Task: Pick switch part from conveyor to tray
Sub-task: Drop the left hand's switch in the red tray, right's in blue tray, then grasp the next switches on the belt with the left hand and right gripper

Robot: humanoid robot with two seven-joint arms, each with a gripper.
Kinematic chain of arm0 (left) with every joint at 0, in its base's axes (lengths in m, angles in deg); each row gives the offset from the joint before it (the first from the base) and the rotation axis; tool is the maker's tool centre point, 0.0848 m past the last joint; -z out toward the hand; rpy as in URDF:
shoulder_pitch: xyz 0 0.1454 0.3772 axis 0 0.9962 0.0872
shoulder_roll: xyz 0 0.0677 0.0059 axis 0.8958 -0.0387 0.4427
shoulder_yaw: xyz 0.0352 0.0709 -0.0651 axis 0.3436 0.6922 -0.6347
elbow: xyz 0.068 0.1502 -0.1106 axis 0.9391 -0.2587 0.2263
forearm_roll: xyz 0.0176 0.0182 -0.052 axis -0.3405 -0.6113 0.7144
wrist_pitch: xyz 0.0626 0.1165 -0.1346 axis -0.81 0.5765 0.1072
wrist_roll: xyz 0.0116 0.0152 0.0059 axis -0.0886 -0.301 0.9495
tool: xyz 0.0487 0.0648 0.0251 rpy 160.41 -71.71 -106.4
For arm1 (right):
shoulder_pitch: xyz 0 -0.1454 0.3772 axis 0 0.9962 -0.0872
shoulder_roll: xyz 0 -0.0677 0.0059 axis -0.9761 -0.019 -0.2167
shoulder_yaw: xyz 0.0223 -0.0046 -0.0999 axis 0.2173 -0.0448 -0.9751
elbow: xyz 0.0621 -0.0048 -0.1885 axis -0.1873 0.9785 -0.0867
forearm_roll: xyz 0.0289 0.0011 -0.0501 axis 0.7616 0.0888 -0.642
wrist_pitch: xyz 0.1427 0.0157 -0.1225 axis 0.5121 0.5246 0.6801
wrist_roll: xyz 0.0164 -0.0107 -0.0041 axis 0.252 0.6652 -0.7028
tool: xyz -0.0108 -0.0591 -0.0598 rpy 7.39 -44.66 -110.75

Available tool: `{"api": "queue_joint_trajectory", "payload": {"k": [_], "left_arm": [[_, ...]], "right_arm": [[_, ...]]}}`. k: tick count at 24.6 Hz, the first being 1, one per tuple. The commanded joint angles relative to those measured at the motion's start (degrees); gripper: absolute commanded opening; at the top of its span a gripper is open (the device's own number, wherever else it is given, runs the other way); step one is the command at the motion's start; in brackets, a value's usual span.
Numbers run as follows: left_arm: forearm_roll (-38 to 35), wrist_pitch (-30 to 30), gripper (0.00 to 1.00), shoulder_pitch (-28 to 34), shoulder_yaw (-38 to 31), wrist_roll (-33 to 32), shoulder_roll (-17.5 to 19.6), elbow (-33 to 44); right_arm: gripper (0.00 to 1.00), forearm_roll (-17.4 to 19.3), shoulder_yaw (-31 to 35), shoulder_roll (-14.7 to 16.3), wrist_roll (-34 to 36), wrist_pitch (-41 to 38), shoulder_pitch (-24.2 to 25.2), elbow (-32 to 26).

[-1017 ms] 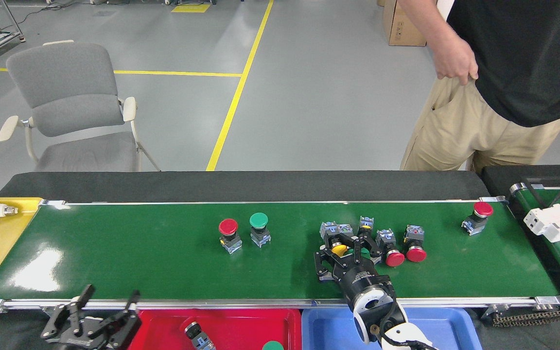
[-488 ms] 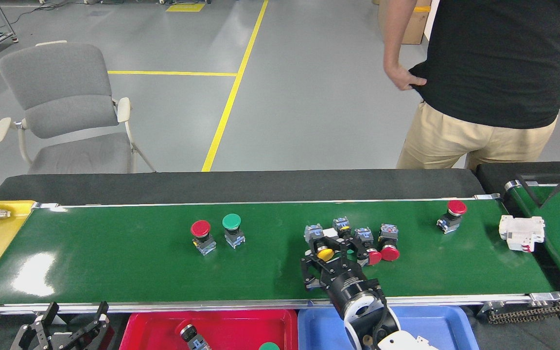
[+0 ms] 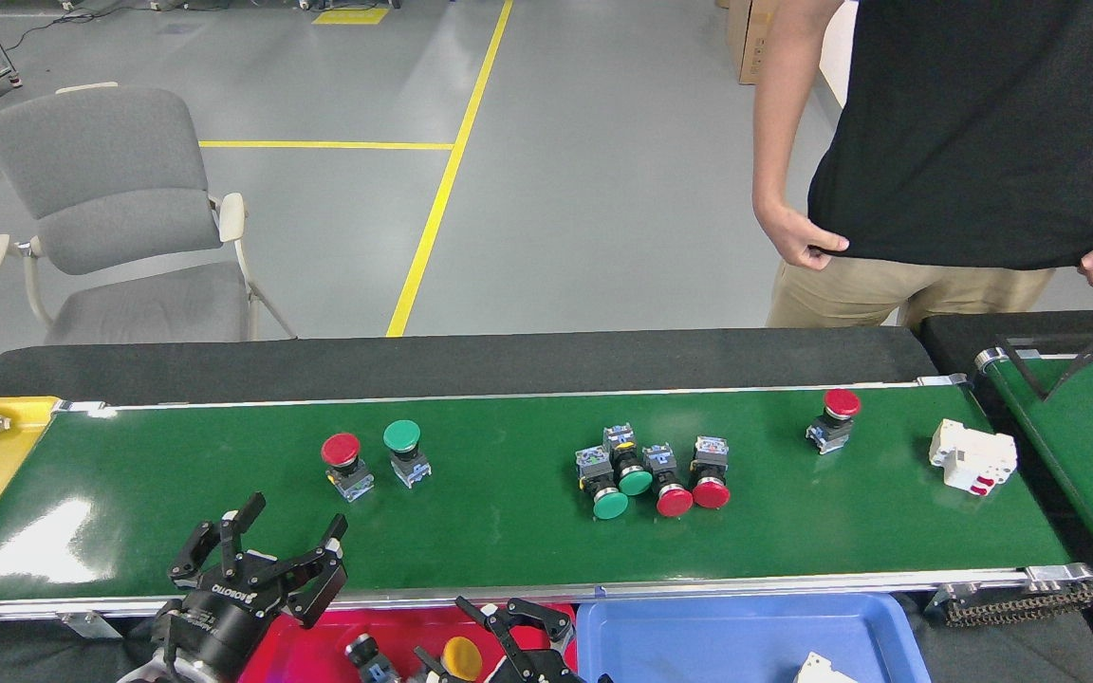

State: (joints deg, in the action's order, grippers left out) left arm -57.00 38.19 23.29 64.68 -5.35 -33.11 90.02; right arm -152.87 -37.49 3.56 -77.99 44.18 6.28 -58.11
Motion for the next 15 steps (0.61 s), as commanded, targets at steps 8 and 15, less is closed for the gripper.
{"api": "queue_joint_trajectory", "payload": {"k": [8,15], "left_arm": [[-0.1,1.1,1.00,-3.1,-0.6,-0.2,1.8,-5.6],[-0.1,4.4,1.00,-8.9,-0.5,-0.2,2.2,-13.4]], "right_arm": [[1.00,0.8,34.2,0.9,21.6,0.8,14.5,-2.5],[1.00,3.6,42.8,-0.9,21.0,1.0,17.0,-0.4]]}}
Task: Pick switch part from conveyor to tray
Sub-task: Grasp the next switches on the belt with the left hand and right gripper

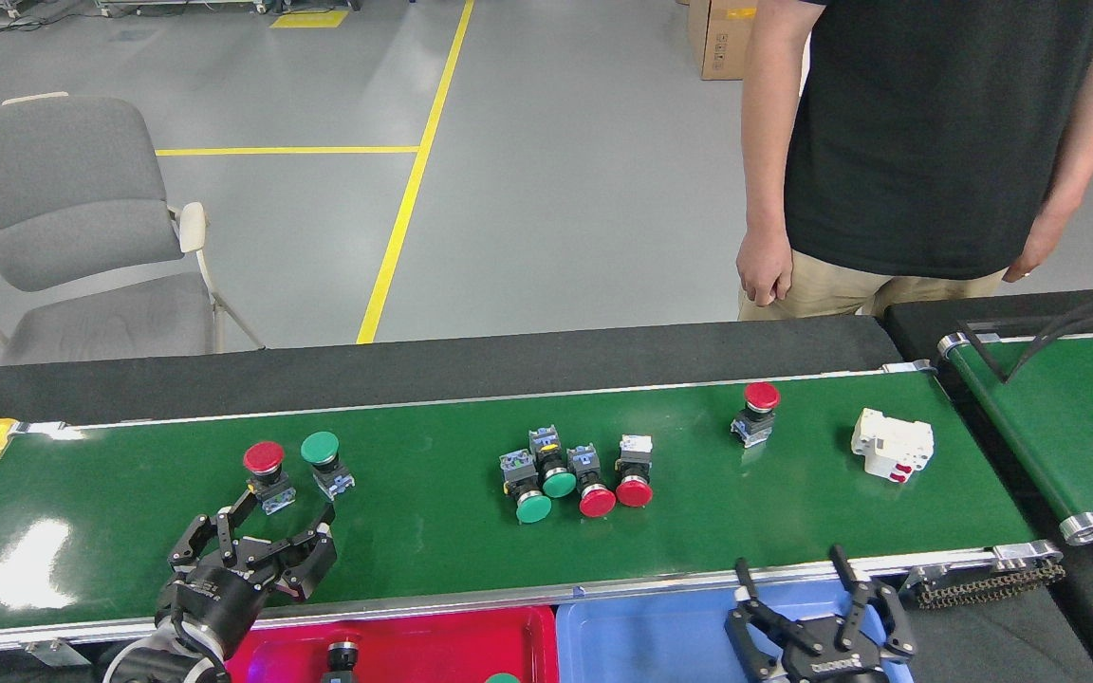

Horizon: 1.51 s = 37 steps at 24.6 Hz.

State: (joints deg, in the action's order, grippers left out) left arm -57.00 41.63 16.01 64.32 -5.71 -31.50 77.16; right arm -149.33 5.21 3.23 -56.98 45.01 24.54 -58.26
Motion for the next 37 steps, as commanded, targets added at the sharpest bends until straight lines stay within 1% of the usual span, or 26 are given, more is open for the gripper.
{"api": "queue_joint_trajectory", "payload": {"k": [1,3,4,5,8,10,14,16,18,21,24,25,26,28,29,30,31,33,35,36,37], "left_arm": [[-0.1,1.4,1.00,-3.0,-0.1,0.1,0.7,-1.8],[0.0,1.4,1.00,-4.4,-0.1,0.2,0.7,-3.4],[0.0,1.4,1.00,-4.6,-0.1,0.3,0.8,-3.8],[0.0,1.4,1.00,-4.7,-0.1,0.4,0.8,-3.8],[0.0,1.3,1.00,-4.6,0.2,0.4,0.8,-3.7],[0.0,1.3,1.00,-4.6,0.2,0.4,0.8,-3.8],[-0.1,1.6,1.00,-5.1,0.3,0.4,0.6,-4.4],[-0.1,2.0,1.00,-6.3,0.4,0.4,0.3,-6.0],[-0.1,4.0,1.00,-8.4,0.7,0.4,0.1,-9.0],[-0.1,7.0,1.00,-11.8,2.9,0.5,0.0,-13.9],[-0.1,8.6,1.00,-13.2,4.7,0.6,0.0,-15.4],[-0.1,8.6,1.00,-13.3,4.9,0.6,-0.3,-15.4],[-0.1,8.6,1.00,-13.4,4.9,0.6,-0.3,-15.4],[0.0,8.6,0.99,-13.4,5.0,0.6,-0.6,-15.3],[0.0,8.6,0.98,-13.4,5.0,0.6,-0.7,-15.3],[0.2,8.5,0.95,-13.3,4.9,0.6,-0.7,-15.2],[0.5,8.2,0.89,-13.2,4.9,0.6,-0.7,-15.0],[0.7,7.8,0.79,-12.3,4.9,0.7,-0.8,-14.2],[1.3,7.6,0.70,-11.1,4.9,0.7,-0.7,-12.6],[1.4,7.6,0.67,-10.1,5.0,0.7,-0.7,-11.3],[1.4,7.5,0.66,-8.8,5.1,0.7,-0.7,-9.4]], "right_arm": [[1.00,-0.4,-0.6,-1.6,-0.8,0.1,-3.0,0.8],[1.00,-2.4,-3.5,-2.9,-3.2,0.1,-6.7,3.7],[1.00,-3.7,-5.3,-3.3,-4.9,0.4,-9.2,5.9],[1.00,-4.2,-7.1,-3.8,-6.1,1.4,-11.7,8.2],[1.00,-4.4,-13.0,-6.2,-7.1,6.7,-19.3,17.0],[1.00,-4.1,-16.5,-7.2,-7.2,9.0,-23.3,20.8],[1.00,-4.0,-21.4,-10.0,-7.2,9.4,-28.7,27.5],[1.00,-3.5,-22.9,-10.2,-7.2,9.4,-30.4,30.7],[1.00,-2.2,-24.5,-10.2,-7.2,9.6,-32.2,33.7],[1.00,0.7,-24.8,-10.2,-7.1,9.5,-34.6,36.5],[1.00,3.0,-25.3,-10.2,-7.1,9.6,-37.6,38.8],[0.97,3.4,-25.6,-10.2,-7.1,9.7,-38.3,39.5],[0.91,3.5,-25.8,-10.2,-7.2,9.7,-38.8,40.1],[0.61,3.1,-27.9,-10.3,-7.5,9.6,-39.9,41.5],[0.49,3.1,-29.2,-10.2,-8.7,9.6,-40.5,42.2],[0.38,3.1,-30.2,-10.2,-9.9,9.5,-41.0,42.8],[0.28,3.1,-30.6,-10.2,-10.5,9.3,-41.2,43.0],[0.17,3.0,-30.8,-10.1,-10.7,9.1,-41.2,43.0],[0.11,3.0,-30.8,-10.1,-10.8,9.0,-41.2,43.0],[0.09,3.0,-30.8,-10.0,-10.8,9.0,-41.2,42.9],[0.07,3.2,-30.8,-10.0,-10.7,8.9,-41.2,42.7]]}}
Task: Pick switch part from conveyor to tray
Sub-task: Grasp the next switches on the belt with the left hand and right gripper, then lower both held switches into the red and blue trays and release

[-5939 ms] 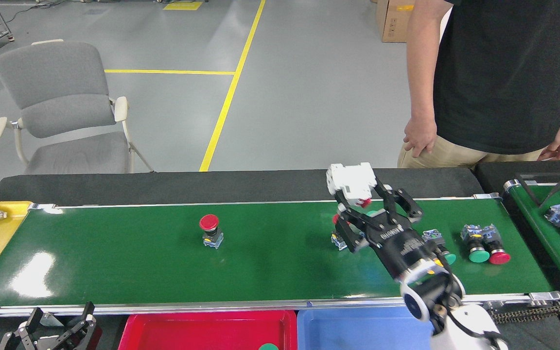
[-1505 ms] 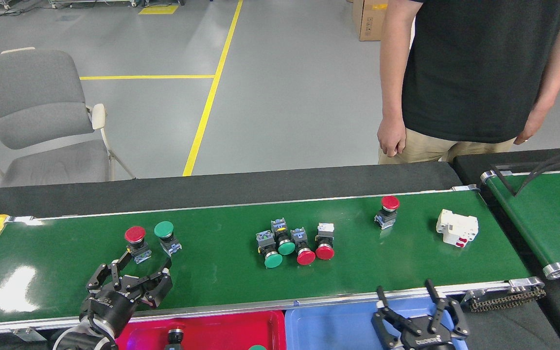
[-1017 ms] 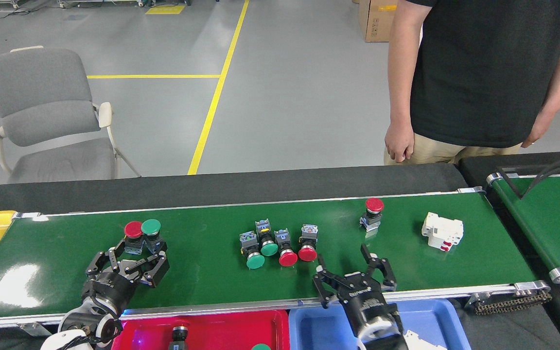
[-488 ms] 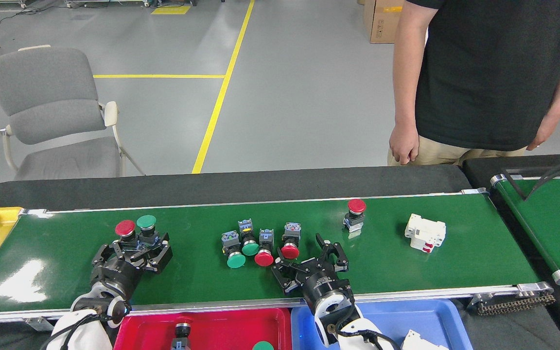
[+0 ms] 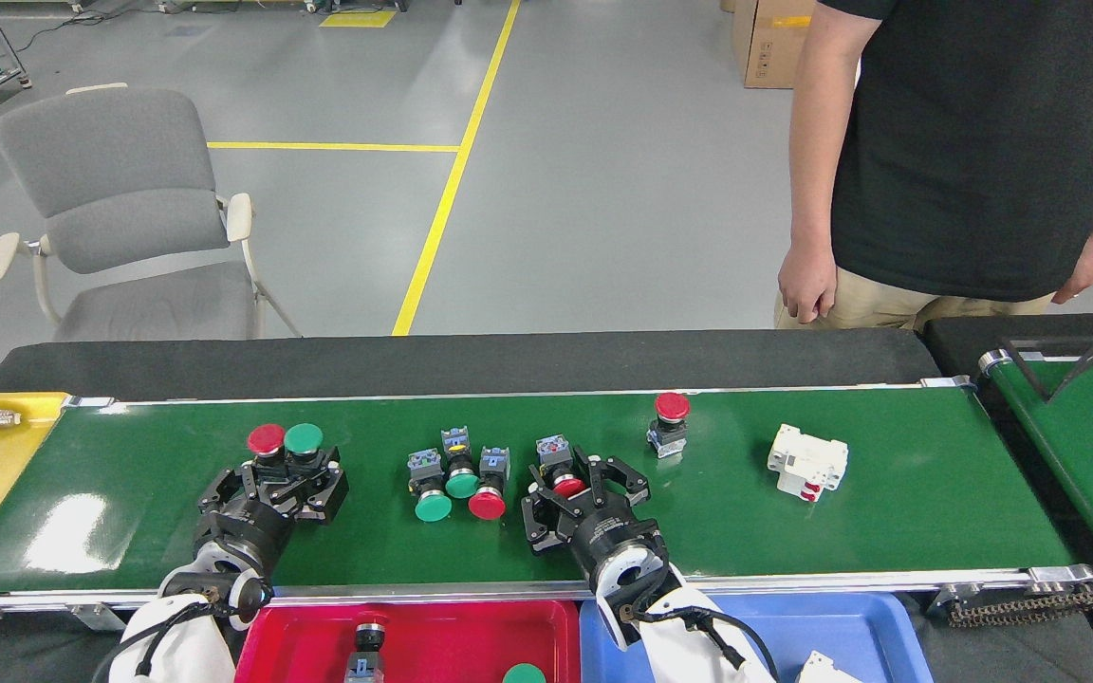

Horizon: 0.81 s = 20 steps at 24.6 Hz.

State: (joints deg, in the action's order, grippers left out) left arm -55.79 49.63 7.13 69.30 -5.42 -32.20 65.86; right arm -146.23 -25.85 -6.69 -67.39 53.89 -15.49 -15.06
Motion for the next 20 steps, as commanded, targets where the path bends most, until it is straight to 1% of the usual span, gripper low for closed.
{"api": "queue_joint_trajectory", "payload": {"k": [1,3,5,7,8,9,10,11,12,13,14,15,16,18,20], "left_arm": [[0.2,-0.9,0.65,1.2,0.1,0.4,0.0,3.7],[0.2,-5.1,0.61,6.0,0.0,0.4,0.0,11.3],[0.3,-9.6,0.59,11.4,0.0,0.2,0.0,19.9],[0.4,-16.0,0.60,18.6,0.0,0.2,0.1,29.7],[0.6,-19.8,0.62,22.1,0.0,0.1,0.1,33.8],[0.7,-23.6,0.72,25.3,0.0,-0.2,0.0,37.3],[0.7,-25.7,0.86,27.8,0.0,-0.2,-0.2,39.4],[0.9,-28.2,1.00,31.4,0.1,-0.2,-0.9,42.0],[1.1,-29.1,1.00,33.0,0.2,-0.2,-1.7,42.4],[1.2,-29.5,1.00,34.2,0.5,-0.1,-2.6,42.4],[1.2,-29.5,1.00,34.6,0.7,-0.1,-2.8,42.4],[1.3,-29.5,1.00,34.6,0.7,-0.1,-2.9,42.4],[1.3,-29.4,1.00,34.6,0.4,-0.1,-2.9,42.4],[1.2,-28.8,1.00,34.6,-0.1,0.0,-2.9,42.4],[1.2,-24.5,1.00,34.6,-2.0,0.1,-4.1,42.4]], "right_arm": [[0.07,0.2,0.3,0.0,-0.3,0.0,-1.0,-0.9],[0.06,0.2,0.3,0.5,-0.1,-0.4,-0.8,-3.0],[0.06,0.2,0.2,1.4,0.0,-2.1,0.0,-6.8],[0.06,0.1,0.0,3.5,0.0,-7.0,2.6,-13.0],[0.06,-0.2,0.0,4.6,-0.3,-9.9,4.2,-16.4],[0.06,-0.5,-0.3,5.7,-0.4,-12.5,6.4,-20.1],[0.06,-0.8,-1.2,6.4,-0.4,-14.2,8.2,-22.7],[0.08,-1.4,-3.3,7.7,-0.5,-16.2,10.6,-26.7],[0.11,-1.8,-4.6,8.4,-0.5,-17.1,12.0,-28.8],[0.21,-2.1,-6.3,9.5,-0.4,-18.1,13.8,-31.4],[0.46,-2.3,-7.9,10.4,-0.4,-18.5,15.1,-33.0],[0.85,-2.6,-9.2,10.7,-0.4,-18.7,16.1,-34.1],[0.99,-2.9,-10.6,10.7,-0.3,-18.8,17.1,-34.7],[1.00,-3.2,-12.3,10.6,-0.3,-18.8,17.5,-34.7],[1.00,-3.2,-12.4,10.6,-0.3,-18.8,17.7,-34.8]]}}
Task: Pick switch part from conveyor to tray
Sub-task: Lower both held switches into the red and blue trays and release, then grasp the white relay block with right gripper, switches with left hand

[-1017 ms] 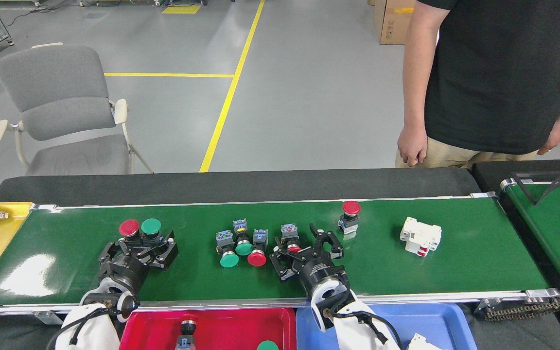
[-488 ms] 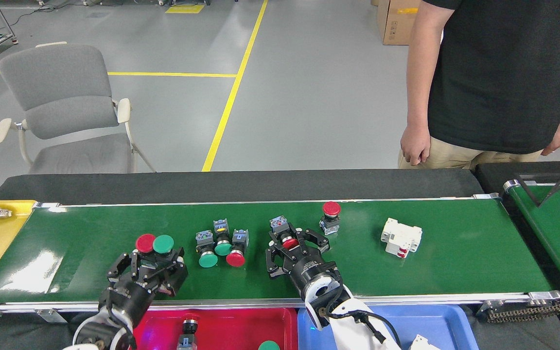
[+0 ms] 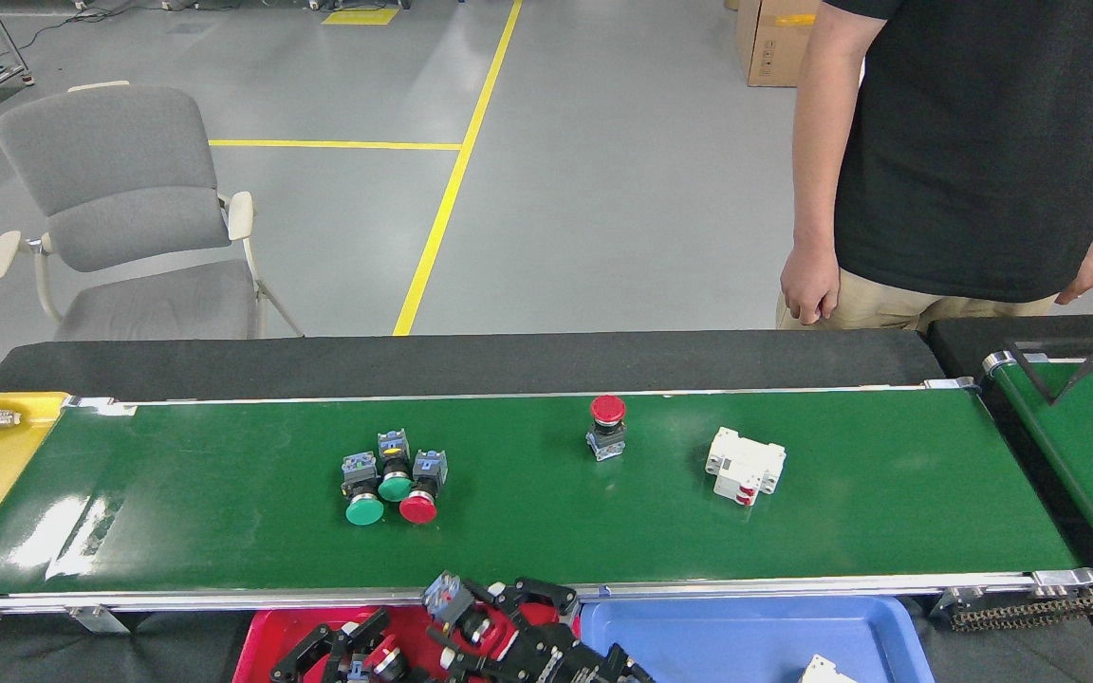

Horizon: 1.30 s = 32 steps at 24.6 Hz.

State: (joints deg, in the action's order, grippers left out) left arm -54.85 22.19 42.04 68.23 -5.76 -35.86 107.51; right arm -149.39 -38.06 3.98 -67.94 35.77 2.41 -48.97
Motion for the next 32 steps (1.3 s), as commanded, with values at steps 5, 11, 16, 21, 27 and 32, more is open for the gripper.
{"api": "queue_joint_trajectory", "payload": {"k": [5,11,16,21,27,32], "left_arm": [[0.3,20.9,1.00,0.0,-10.0,0.5,-0.6,0.3],[0.6,18.4,1.00,0.2,-19.3,0.5,-0.5,-2.5],[-0.2,18.6,1.00,-1.5,-18.9,0.4,-0.5,-2.7],[-0.2,18.6,1.00,-5.4,-18.0,0.0,-0.4,-5.4],[-3.6,18.9,1.00,-13.2,-14.4,0.0,-0.3,-13.2],[-4.3,19.1,1.00,-18.3,-14.8,0.0,0.7,-19.9]], "right_arm": [[1.00,0.2,2.4,0.0,0.3,0.4,0.9,-3.8],[1.00,0.2,23.0,-1.3,8.2,17.3,13.5,-9.0],[1.00,0.5,32.7,1.2,12.9,22.7,22.7,-9.1],[1.00,0.6,34.4,1.5,12.5,22.5,21.3,-8.9],[1.00,0.5,31.4,2.3,6.6,10.6,9.1,-1.8],[1.00,0.6,31.0,-0.6,-3.0,-4.0,0.1,7.3]]}}
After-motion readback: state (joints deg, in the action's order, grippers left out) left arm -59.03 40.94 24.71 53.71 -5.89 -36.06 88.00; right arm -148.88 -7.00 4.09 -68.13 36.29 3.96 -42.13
